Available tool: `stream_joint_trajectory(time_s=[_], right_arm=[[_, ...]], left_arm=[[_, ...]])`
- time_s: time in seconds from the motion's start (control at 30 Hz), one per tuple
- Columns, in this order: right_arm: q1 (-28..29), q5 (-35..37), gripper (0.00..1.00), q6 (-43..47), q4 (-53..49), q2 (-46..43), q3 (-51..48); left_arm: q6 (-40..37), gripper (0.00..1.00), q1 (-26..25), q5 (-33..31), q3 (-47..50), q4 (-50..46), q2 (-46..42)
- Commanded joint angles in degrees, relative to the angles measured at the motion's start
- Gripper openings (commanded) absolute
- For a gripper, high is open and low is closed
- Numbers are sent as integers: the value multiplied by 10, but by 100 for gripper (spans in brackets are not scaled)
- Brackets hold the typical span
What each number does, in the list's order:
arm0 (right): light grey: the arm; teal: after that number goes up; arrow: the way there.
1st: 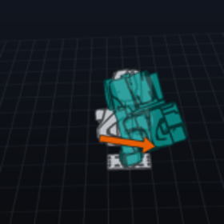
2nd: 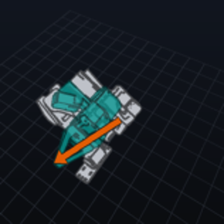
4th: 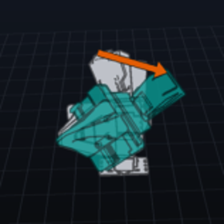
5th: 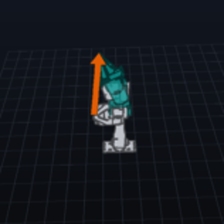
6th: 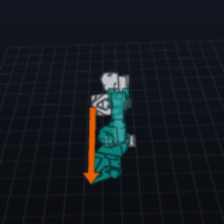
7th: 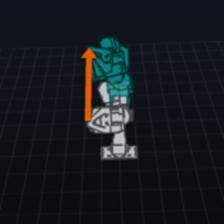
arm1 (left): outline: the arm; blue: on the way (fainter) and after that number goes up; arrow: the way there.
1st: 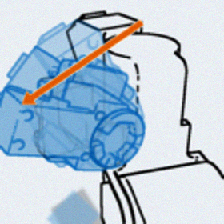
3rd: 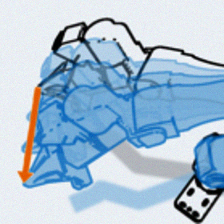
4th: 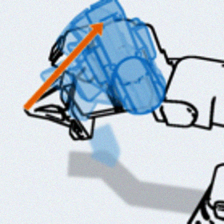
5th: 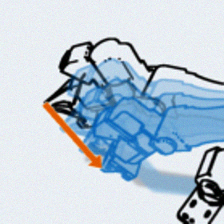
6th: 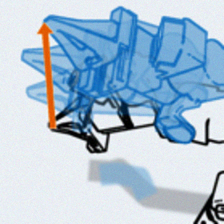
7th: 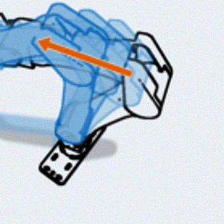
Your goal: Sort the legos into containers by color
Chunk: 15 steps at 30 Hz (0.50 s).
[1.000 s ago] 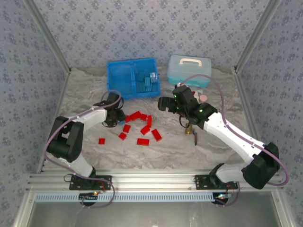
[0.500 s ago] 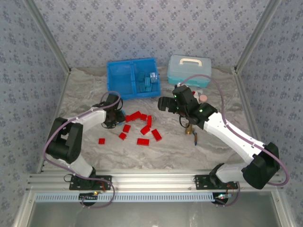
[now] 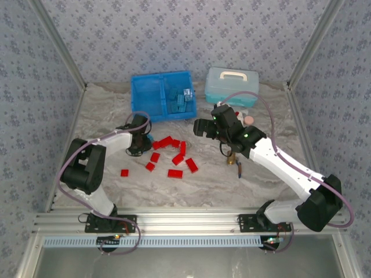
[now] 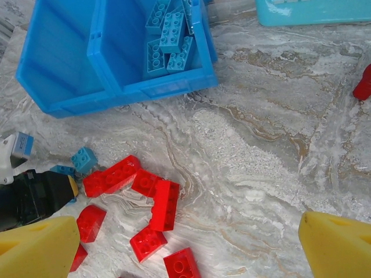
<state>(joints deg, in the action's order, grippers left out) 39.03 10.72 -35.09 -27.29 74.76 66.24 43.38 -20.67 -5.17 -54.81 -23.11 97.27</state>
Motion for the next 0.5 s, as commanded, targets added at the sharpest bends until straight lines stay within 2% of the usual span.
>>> stream_joint_trajectory(time_s=[0.0,0.27,0.47], right_arm=[[2,10,100,-5,-8,-11,-3],[3,10,100,-5,-1,-9,-2],[3,8,100,-5,10,-5,-6]], left_arm=[[-4,20,3,1,-13,-22,-19],[-21,20,-13,-3,-78,-63,-130],[-58,20,-45,-30,-215,-49,-88]])
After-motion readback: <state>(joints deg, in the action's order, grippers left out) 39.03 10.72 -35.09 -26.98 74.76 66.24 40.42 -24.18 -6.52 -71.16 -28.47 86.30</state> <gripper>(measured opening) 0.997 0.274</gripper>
